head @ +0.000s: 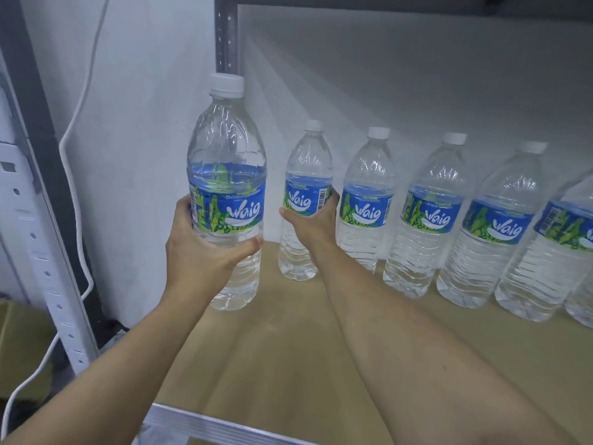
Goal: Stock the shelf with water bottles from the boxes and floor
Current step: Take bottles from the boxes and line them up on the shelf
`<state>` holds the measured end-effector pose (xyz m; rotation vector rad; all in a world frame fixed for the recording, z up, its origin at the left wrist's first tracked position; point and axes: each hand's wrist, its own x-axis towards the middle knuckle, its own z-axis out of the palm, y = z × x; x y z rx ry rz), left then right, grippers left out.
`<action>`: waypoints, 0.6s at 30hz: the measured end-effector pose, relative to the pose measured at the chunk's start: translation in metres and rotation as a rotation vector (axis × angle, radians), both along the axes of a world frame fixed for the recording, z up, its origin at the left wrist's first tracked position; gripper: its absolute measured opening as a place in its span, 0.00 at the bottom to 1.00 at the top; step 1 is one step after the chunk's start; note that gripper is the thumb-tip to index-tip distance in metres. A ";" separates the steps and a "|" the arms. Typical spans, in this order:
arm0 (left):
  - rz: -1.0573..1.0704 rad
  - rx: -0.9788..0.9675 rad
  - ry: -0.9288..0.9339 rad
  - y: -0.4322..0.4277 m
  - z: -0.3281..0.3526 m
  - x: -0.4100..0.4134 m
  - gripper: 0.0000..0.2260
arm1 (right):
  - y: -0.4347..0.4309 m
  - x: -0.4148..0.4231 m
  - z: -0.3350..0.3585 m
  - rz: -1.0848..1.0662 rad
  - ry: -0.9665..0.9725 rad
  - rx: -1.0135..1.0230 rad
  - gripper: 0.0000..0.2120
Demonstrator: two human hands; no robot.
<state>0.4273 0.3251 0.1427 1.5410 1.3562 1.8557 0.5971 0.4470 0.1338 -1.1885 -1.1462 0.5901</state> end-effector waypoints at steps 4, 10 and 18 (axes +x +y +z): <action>0.006 -0.006 0.011 0.006 -0.003 0.001 0.38 | 0.000 -0.001 -0.003 -0.007 0.004 -0.001 0.50; 0.031 -0.032 0.033 0.015 -0.006 0.005 0.35 | -0.014 0.005 -0.006 0.038 -0.112 -0.113 0.53; 0.059 -0.048 0.056 0.052 -0.003 0.009 0.36 | -0.075 0.031 -0.054 0.090 -0.697 -0.445 0.28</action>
